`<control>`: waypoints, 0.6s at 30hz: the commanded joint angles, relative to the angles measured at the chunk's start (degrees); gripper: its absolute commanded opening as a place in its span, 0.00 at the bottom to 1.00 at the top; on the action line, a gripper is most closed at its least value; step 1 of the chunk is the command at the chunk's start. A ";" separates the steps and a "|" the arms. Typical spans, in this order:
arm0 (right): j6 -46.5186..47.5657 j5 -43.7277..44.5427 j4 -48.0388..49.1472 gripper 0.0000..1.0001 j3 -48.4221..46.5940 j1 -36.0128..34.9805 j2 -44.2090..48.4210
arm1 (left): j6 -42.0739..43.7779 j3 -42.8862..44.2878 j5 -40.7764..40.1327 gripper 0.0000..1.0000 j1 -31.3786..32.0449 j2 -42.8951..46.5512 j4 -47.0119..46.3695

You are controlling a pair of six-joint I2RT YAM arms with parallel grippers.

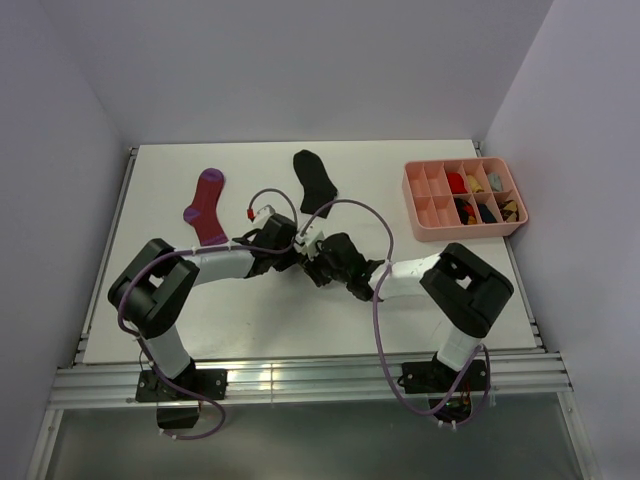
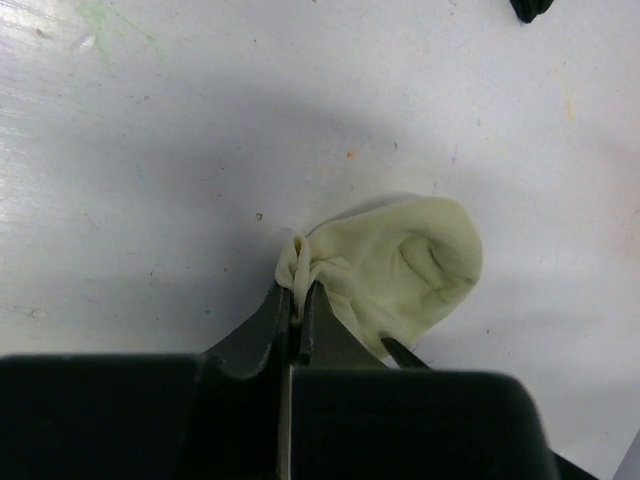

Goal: Roll the socks
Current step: Roll the sock at the center of the board.

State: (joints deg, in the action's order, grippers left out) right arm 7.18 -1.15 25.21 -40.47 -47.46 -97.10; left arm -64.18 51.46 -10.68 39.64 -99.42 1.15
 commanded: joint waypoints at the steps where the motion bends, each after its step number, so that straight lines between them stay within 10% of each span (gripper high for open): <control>1: 2.49 -3.07 3.88 0.48 0.56 -1.58 1.56 | 0.20 0.31 2.33 0.00 0.00 -1.48 -0.53; 18: -0.06 0.36 10.21 0.46 5.67 -1.41 5.78 | 0.11 -1.01 4.00 0.00 -1.05 -1.31 -1.94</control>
State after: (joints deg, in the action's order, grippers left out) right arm 6.31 -1.30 31.92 -34.09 -48.40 -93.21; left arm -64.34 50.78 -7.31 38.72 -100.01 -1.72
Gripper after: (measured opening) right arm 0.458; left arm 0.037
